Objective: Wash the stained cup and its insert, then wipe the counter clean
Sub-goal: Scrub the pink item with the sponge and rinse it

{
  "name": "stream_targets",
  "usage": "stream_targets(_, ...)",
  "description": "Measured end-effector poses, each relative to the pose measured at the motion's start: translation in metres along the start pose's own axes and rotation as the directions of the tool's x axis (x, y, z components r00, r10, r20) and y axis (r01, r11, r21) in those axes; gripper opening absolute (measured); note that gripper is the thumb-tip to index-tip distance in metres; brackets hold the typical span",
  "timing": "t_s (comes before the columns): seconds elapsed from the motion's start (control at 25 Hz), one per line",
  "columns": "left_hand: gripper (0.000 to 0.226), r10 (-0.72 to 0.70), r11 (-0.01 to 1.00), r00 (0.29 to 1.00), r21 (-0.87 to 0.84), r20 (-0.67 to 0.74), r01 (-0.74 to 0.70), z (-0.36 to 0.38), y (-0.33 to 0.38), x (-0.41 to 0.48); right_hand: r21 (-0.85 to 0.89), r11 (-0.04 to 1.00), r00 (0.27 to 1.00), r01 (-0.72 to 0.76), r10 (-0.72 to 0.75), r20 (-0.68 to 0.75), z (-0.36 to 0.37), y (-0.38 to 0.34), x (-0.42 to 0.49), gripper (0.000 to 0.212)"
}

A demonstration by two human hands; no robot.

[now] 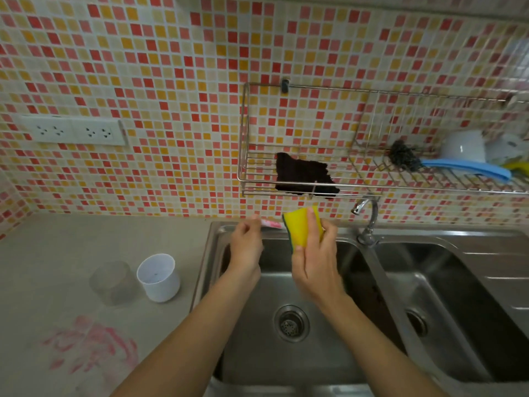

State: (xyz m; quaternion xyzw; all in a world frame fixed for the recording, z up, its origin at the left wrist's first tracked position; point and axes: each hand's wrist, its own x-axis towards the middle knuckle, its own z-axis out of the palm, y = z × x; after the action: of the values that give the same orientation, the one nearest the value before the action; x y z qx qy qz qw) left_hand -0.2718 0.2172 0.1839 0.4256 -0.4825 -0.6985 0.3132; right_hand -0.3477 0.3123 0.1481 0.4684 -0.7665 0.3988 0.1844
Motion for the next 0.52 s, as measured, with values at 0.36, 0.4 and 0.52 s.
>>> stream_targets(0.36, 0.012, -0.067, 0.960, 0.968, 0.279, 0.244, -0.004, 0.011, 0.006, -0.018, -0.210, 0.977, 0.999, -0.047, 0.048, -0.004, -0.013, 0.030, 0.001, 0.059)
stream_targets(0.4, 0.011, -0.072, 0.954, 0.949, 0.300, 0.305, -0.024, 0.009, 0.008, -0.017, -0.196, 0.980, 0.999, -0.038, 0.041, 0.011, -0.015, 0.032, 0.002, 0.059)
stream_targets(0.52, 0.010, -0.012, 0.963, 0.930, 0.255, 0.367, -0.088, 0.005, 0.009, -0.012, -0.162, 0.987, 0.998, 0.004, 0.007, 0.068, -0.015, 0.034, 0.000, 0.058)
